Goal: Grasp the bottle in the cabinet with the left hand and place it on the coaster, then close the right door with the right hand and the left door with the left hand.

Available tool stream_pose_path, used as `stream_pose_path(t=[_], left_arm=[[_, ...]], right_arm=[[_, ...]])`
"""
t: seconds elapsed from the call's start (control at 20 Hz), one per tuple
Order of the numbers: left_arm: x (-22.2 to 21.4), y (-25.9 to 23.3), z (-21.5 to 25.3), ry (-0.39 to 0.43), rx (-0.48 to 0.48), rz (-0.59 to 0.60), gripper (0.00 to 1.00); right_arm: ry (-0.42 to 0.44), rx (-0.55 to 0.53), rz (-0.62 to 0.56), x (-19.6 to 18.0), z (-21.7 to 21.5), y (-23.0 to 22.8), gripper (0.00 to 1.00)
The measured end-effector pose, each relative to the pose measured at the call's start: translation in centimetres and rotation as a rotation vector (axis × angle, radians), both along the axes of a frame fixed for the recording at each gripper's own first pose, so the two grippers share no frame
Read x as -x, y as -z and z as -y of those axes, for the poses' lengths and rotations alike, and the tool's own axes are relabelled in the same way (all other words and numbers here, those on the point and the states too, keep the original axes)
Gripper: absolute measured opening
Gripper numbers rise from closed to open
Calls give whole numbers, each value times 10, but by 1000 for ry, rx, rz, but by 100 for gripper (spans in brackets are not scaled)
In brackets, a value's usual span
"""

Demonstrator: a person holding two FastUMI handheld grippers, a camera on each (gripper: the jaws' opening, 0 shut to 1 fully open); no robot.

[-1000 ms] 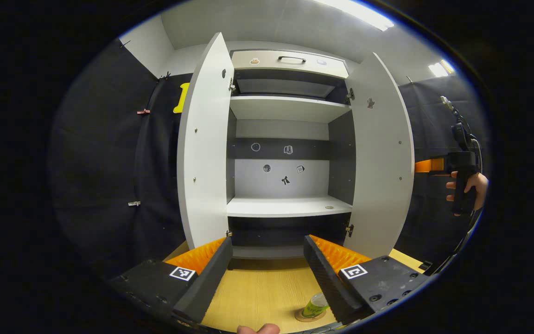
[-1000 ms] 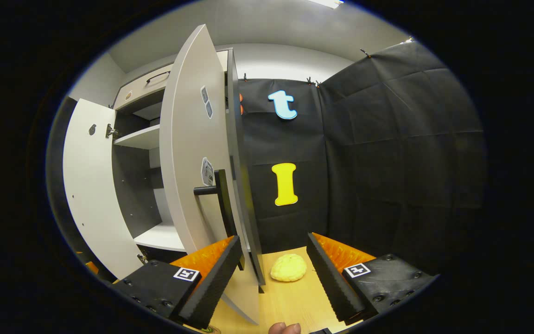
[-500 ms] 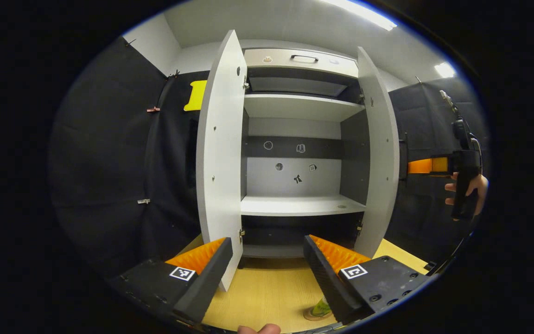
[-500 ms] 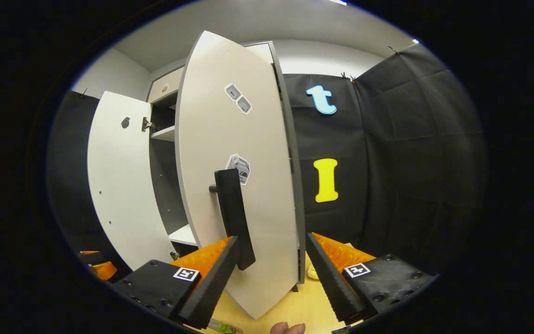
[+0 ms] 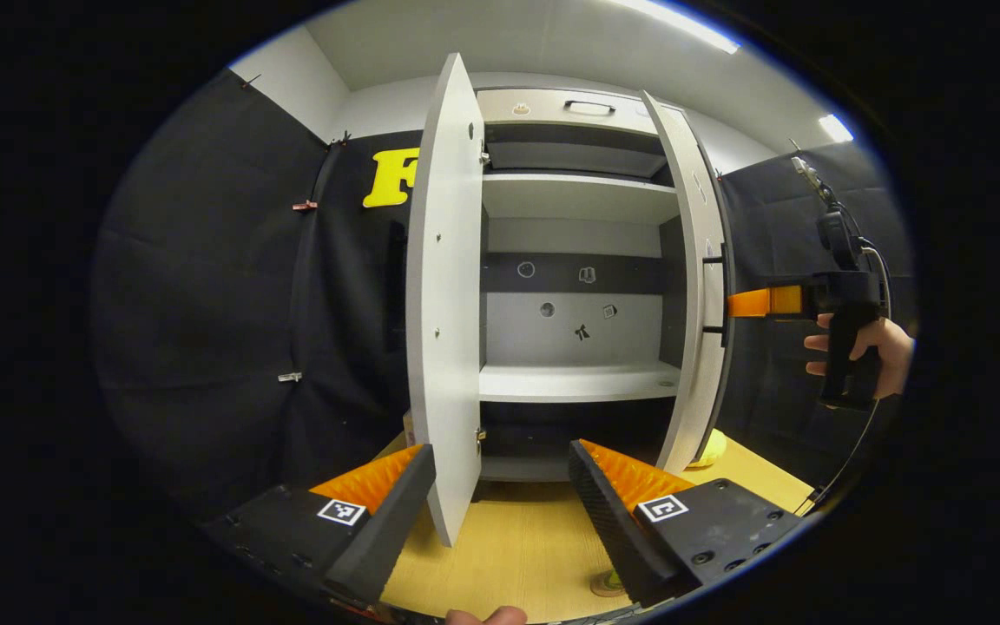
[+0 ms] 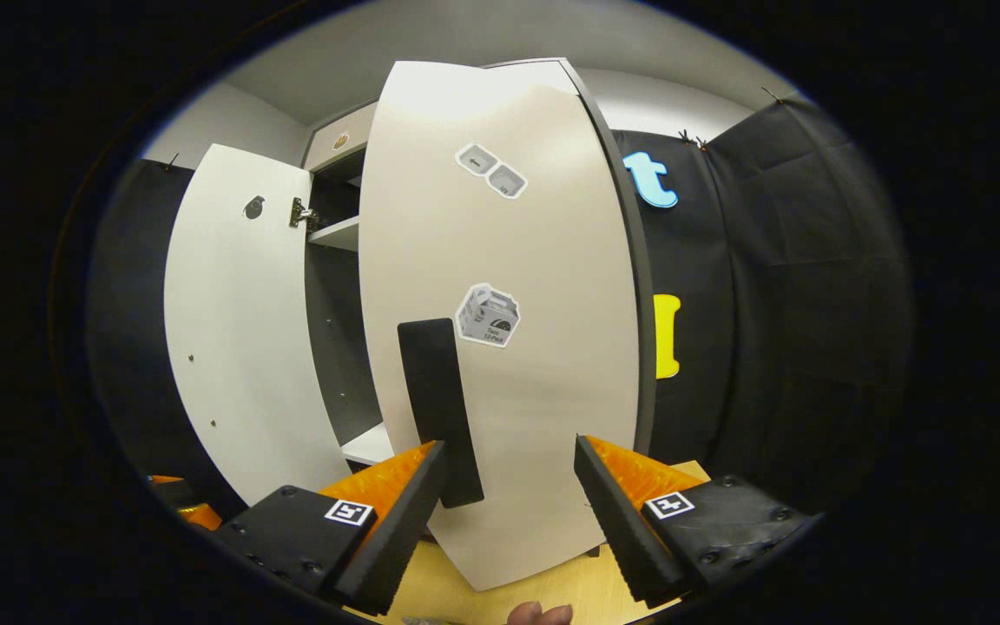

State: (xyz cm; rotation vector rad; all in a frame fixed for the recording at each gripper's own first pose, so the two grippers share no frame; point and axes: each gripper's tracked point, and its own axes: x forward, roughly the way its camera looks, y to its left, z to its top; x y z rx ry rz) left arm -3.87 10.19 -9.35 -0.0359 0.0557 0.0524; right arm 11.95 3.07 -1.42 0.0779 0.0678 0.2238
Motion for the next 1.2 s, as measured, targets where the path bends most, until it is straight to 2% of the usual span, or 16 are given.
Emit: stream_pose_path(t=[0.45,0.65,0.8,1.2], left_arm=[[0,-18,-40,-61,-10,15,98],[-6,-31,-66,-97,32,15,98],[-17,-47,-99,-142,58,26,98],[-73,-60,-169,-260,23,41,95]], right_arm=[[0,15,19,-31,-28,3,98],[4,23,9,-39,-33,4,98],[5,34,7,-31,-30,4,98],[30,85,30,12,-1,-2,98]])
